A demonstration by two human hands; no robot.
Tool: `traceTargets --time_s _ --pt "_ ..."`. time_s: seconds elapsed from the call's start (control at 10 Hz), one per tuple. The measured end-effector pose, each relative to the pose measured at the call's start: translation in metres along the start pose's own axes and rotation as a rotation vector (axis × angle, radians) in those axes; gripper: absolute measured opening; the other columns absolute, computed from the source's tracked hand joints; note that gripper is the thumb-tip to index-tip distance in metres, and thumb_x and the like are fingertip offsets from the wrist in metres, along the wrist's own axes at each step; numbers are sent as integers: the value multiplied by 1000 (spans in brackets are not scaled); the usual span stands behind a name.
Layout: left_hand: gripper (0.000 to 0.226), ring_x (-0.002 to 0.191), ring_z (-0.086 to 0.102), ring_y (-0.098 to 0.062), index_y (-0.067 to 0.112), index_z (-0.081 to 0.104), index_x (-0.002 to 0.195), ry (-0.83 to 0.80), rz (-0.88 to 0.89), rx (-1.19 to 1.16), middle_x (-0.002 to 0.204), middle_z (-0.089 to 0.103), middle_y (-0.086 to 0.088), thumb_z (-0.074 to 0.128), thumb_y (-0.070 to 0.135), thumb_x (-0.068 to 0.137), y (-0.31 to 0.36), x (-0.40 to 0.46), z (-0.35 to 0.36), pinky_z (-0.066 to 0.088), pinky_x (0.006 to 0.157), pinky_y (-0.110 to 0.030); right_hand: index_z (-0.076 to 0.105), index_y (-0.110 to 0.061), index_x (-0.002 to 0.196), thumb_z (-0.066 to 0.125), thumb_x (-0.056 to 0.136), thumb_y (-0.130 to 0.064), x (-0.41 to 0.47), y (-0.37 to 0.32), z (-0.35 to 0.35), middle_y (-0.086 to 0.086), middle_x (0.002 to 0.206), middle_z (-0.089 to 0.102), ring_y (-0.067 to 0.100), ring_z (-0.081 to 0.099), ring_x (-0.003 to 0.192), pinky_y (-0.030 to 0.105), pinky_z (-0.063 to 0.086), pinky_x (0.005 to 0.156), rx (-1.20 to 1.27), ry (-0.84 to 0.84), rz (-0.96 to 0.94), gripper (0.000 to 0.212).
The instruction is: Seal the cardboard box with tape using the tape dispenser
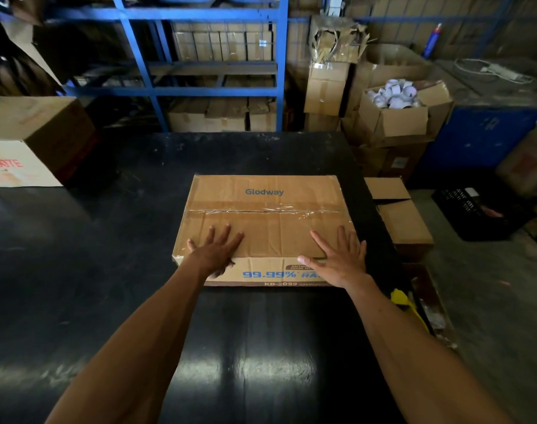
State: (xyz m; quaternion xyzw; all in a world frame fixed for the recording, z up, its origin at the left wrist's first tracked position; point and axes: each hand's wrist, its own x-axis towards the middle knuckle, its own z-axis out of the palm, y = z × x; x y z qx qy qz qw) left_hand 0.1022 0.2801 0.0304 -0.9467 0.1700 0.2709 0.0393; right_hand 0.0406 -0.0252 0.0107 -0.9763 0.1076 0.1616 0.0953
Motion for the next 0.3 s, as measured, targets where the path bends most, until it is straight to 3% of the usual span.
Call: traceTargets --time_s 0.1,0.2,0.3 --pt "94 148 -21 -38 38 -17 154 74 10 32 162 -28 0 57 26 99 3 -5 4 7 106 -78 -20 -59 142 16 62 -100 -3 -2 5 9 159 -30 36 -27 144 60 -16 113 -39 1 10 97" --pt "86 152 -7 -36 35 -13 155 253 13 27 166 -12 -4 53 33 100 3 -11 13 13 111 -76 -13 -54 147 12 64 -99 -9 -8 -6 9 162 -22 34 -22 146 57 -15 115 -8 26 25 98" --pt "94 150 21 -35 18 15 157 624 28 -36 163 20 -15 74 20 84 -10 -44 92 26 111 -69 -1 -43 154 16 81 -87 -36 4 20 13 163 -11 31 -16 148 55 -7 118 6 290 -65 87"
